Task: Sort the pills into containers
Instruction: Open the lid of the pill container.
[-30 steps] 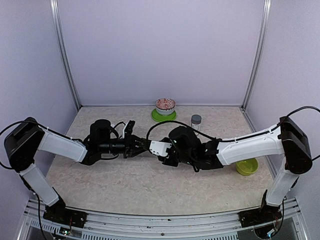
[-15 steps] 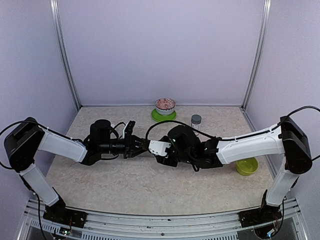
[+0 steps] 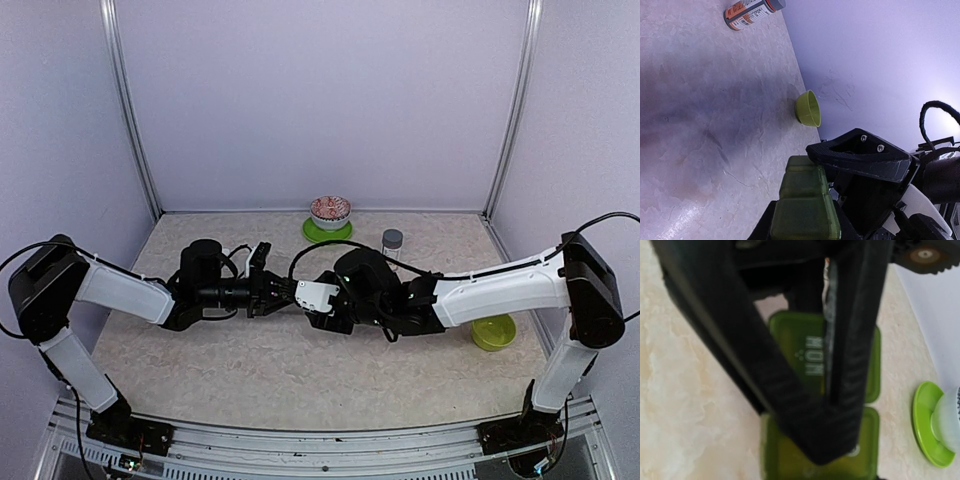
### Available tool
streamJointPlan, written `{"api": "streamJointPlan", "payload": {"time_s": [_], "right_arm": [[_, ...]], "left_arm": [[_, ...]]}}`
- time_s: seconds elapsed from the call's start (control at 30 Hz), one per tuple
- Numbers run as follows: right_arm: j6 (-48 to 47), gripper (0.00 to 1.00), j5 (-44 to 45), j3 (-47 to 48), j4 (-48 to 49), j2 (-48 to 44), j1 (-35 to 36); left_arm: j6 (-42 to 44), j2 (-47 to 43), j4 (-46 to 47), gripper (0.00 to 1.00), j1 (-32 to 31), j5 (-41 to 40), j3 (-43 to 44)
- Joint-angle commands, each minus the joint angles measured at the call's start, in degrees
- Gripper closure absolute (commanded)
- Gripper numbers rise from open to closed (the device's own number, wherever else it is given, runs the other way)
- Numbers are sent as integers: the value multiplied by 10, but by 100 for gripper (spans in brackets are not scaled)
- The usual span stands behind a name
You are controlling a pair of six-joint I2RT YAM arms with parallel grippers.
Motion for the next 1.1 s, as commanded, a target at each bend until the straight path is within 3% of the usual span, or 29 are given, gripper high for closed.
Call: {"api": "streamJointPlan", "payload": {"time_s": [0.0,0.43,0.87,0.97,1.07], "right_arm": [[12,40,-23,17,-36,-16,-8],[19,39,-21,21,-47,-12,-20],[23,68,-37,29,-61,-14,-26],[34,67,-59,37,-74,-14,-27],[37,52,-65,39,-80,-17,-29]], "left_arm": [[19,-13,3,75,2,4,0],[25,-19,-1,75,2,8,5],[33,-14,0,75,2,6,0],[38,-15,-5,75,2,5,-1],[40,-18,-5,75,2,6,-3]]}}
